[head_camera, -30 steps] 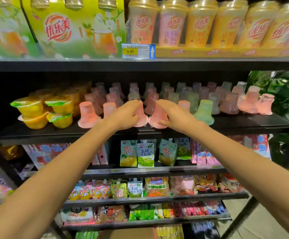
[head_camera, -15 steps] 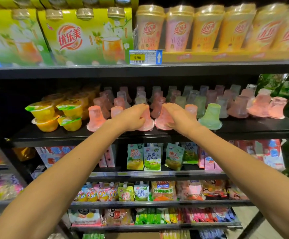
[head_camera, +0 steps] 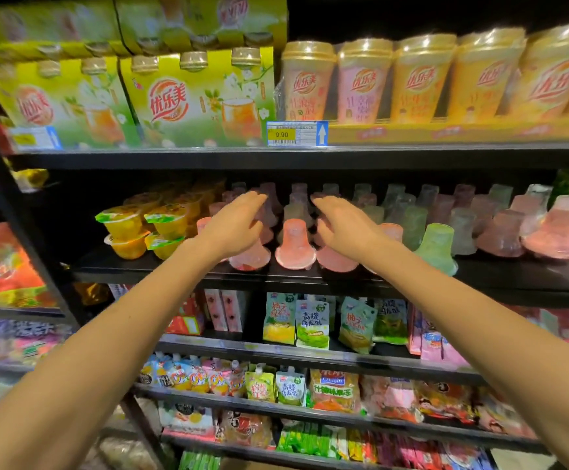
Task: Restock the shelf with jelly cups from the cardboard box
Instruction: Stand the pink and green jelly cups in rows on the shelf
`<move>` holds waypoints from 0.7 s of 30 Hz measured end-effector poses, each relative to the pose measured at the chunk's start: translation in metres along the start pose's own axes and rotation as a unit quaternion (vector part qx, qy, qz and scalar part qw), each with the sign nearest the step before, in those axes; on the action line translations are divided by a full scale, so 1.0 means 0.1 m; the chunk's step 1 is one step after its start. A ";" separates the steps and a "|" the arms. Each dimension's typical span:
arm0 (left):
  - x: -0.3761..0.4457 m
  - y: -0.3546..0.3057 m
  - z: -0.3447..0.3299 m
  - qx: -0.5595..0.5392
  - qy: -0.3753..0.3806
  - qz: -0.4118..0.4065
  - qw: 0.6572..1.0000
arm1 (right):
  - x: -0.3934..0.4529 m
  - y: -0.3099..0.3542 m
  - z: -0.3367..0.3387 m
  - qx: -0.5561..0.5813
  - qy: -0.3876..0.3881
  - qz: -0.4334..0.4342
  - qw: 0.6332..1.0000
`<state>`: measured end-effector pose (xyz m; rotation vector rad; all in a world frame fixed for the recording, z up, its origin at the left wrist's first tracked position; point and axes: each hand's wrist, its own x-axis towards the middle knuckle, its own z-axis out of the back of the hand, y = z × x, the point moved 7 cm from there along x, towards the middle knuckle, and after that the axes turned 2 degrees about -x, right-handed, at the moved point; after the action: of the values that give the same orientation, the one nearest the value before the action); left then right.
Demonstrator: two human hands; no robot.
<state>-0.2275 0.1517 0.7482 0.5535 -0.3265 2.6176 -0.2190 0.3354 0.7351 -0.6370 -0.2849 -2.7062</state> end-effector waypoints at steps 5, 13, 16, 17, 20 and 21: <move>-0.28 0.54 0.15 0.027 0.032 0.071 0.997 | 0.14 0.50 -0.11 0.030 0.005 0.052 0.998; -0.38 0.99 0.17 0.045 0.069 0.100 0.992 | 0.34 1.09 -0.43 0.007 0.081 0.057 0.995; -0.36 1.05 0.13 0.046 0.073 0.073 0.994 | 0.39 1.18 -0.52 -0.022 0.117 0.021 0.993; -0.35 1.07 0.10 0.045 0.080 0.065 0.994 | 0.40 1.21 -0.52 -0.024 0.124 0.004 0.992; -0.34 1.15 0.02 0.030 0.093 0.030 0.995 | 0.42 1.28 -0.58 -0.027 0.128 -0.045 0.990; -0.32 1.18 -0.01 0.022 0.095 0.023 0.995 | 0.40 1.31 -0.60 -0.035 0.134 -0.058 0.989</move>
<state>-0.2562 0.0366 0.7175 0.3115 -0.2252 2.7007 -0.2273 0.1873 0.7155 -0.2772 -0.1625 -2.8808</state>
